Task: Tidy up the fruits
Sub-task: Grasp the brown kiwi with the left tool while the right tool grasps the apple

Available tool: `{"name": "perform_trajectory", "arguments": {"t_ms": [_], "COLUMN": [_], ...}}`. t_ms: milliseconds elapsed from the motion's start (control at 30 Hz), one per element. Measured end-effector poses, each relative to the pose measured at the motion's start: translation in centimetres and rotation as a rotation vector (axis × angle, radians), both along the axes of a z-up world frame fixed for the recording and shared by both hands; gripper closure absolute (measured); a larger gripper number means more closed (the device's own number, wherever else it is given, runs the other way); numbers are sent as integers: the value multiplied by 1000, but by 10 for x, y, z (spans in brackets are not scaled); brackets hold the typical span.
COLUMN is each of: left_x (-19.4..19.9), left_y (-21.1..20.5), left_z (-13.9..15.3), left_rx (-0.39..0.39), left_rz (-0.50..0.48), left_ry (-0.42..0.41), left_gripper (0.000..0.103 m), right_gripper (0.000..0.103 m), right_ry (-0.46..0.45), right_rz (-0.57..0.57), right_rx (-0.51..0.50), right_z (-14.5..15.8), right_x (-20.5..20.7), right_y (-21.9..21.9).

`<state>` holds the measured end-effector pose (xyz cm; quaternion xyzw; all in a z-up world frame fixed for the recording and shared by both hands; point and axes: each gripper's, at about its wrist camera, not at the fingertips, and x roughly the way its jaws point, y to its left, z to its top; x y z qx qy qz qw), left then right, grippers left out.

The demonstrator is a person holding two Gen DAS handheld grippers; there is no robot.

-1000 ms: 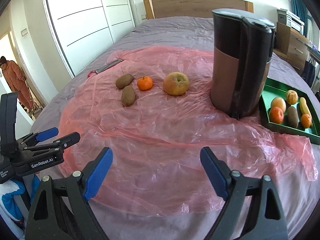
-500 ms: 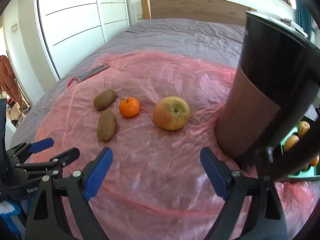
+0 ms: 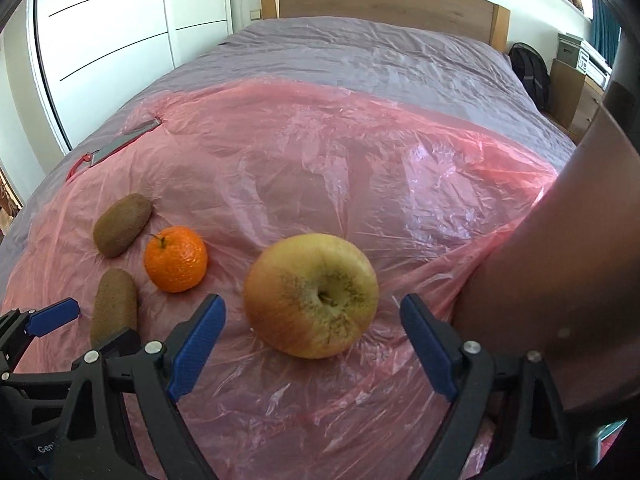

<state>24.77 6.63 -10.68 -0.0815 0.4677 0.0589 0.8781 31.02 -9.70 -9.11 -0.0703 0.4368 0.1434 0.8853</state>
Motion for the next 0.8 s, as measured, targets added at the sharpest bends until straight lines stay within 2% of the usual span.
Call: {"name": "perform_trajectory", "arguments": {"t_ms": [100,167,433,533,633,800], "left_x": [2,3,6,7,6,6], "left_y": [0,0,0,0,0,9], "left_z": [-6,-8,-12,-12,-10,-8], "left_rx": [7,11,20,5,-21,-85], "left_rz": [-1,1,-17,-24,-44,-45], "left_ry": [5,5,1,-3,-13,-23], "left_gripper": [24,29,35,41,59,60], "right_gripper": [0,0,0,0,0,0], "right_ry": [21,29,77,84,86,91], "right_rz": [-5,-1,30,29,30,34], "right_rx": [11,20,17,34,35,44], "right_z": [-9,-13,-29,-30,-29,-24], "right_x": [10,13,21,22,24,25], "right_y": [0,0,7,5,6,5]}}
